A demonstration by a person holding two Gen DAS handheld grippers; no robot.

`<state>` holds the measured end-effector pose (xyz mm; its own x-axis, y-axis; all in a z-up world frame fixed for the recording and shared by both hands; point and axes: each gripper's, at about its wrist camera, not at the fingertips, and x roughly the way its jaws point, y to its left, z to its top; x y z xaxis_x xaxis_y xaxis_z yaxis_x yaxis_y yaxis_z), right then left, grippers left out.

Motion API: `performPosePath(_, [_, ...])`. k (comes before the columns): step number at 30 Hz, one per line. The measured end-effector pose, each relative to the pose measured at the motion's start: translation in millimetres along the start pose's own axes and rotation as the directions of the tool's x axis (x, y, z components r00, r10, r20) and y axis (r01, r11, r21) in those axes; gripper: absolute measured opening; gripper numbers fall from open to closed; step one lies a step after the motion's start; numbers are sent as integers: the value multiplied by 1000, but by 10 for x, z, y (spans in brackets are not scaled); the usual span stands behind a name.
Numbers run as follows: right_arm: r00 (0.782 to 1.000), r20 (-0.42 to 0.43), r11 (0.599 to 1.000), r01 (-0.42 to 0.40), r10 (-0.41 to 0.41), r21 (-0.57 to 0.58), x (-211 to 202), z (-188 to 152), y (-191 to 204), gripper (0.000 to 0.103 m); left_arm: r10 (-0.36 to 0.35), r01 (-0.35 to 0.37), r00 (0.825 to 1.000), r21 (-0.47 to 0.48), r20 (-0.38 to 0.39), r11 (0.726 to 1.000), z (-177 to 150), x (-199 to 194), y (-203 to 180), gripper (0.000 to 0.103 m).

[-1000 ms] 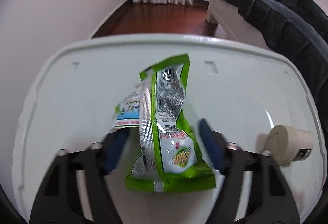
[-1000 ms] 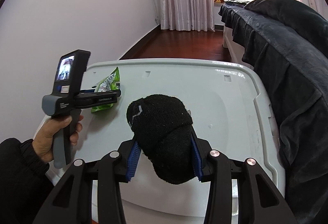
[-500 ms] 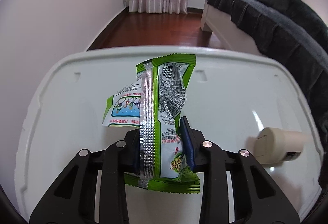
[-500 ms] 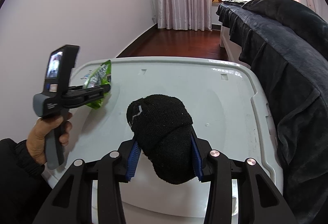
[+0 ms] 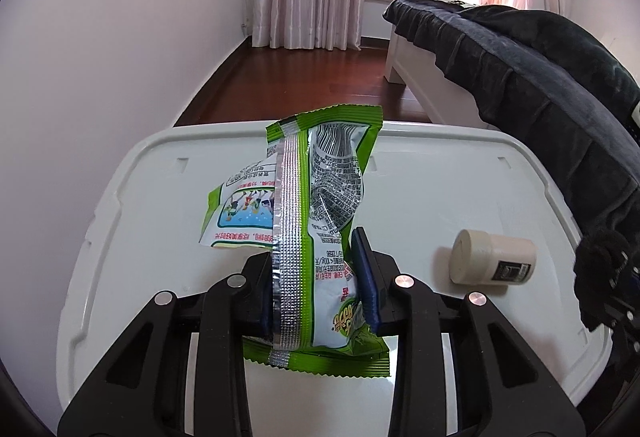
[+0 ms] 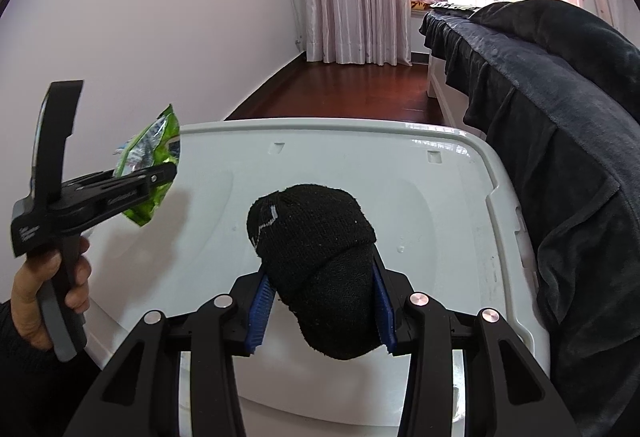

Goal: Collect trash
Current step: 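Carry the green snack bag and black cap toward the orange bucket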

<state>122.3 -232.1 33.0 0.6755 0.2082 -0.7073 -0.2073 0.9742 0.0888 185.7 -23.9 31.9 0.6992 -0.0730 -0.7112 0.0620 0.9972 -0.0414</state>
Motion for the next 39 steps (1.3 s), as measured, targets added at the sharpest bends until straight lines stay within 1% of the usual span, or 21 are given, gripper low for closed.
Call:
performPosePath(13, [1000,6,1000,3,-3,0,30,27,-4,43,14,-14,1000,-15,4,1000,-123,-221,39,32])
performPosePath(20, [1000,9,1000,4,-4,0,18,28,-29,43,8,-8,1000,-10,12,1000,-208,-319,9,32])
performPosePath(33, [1000,3,1000,4,-4,-1,-15,-19,-19,43,-8,8,1000,-32,13,999,-246,-389,64,32])
performPosePath(39, [1000,-2,1000,11,-11,14,-65,-103,-39,43,-27,27,1000,-38,6,999,-369,-509,58,32])
